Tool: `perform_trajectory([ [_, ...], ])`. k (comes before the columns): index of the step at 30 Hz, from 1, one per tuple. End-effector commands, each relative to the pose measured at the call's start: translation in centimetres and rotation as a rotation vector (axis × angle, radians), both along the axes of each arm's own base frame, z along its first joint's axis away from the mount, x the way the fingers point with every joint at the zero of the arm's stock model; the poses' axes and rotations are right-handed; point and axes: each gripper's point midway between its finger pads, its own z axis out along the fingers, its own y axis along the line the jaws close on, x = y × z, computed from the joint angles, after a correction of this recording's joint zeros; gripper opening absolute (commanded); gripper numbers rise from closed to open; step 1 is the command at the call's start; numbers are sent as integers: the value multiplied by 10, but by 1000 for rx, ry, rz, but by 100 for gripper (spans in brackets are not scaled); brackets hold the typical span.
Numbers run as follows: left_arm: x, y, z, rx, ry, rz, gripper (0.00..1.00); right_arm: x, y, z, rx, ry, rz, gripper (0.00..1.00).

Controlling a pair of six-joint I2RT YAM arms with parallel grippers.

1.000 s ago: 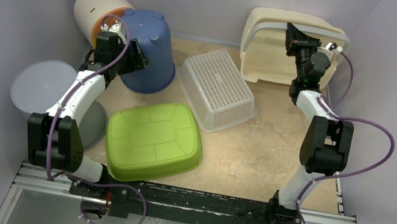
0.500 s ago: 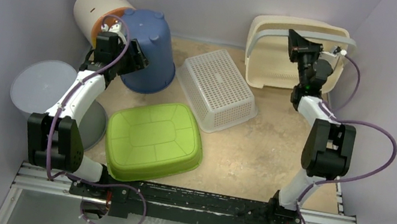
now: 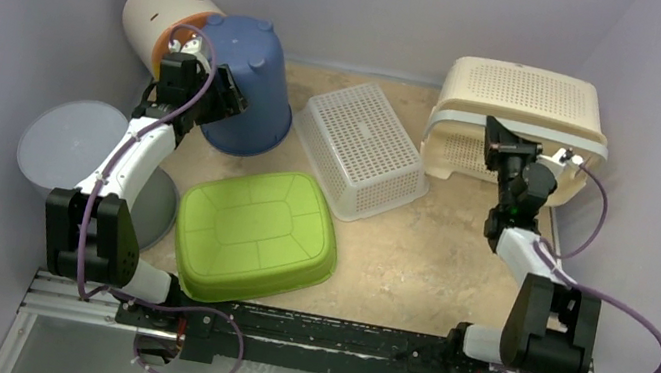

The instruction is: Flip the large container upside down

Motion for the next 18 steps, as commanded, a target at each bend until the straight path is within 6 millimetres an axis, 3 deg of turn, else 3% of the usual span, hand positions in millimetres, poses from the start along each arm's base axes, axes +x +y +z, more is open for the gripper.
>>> perform_trajectory([
  [1, 4, -2, 21, 14, -77, -22, 67, -27, -1, -70, -25, 197, -15, 0],
  [5, 3, -2, 21, 20, -73, -26, 67, -35, -5, -87, -12, 252, -34, 0],
  [7, 3, -2, 20, 21, -72, -27, 67, -31, -6, -85, -16, 253, -32, 9],
  [15, 4, -1, 23, 18, -82, -18, 67, 13, -10, -31, -59, 172, -23, 54],
  [18, 4, 0, 25, 21, -89, -11, 67, 24, -14, -18, -52, 151, -37, 64],
])
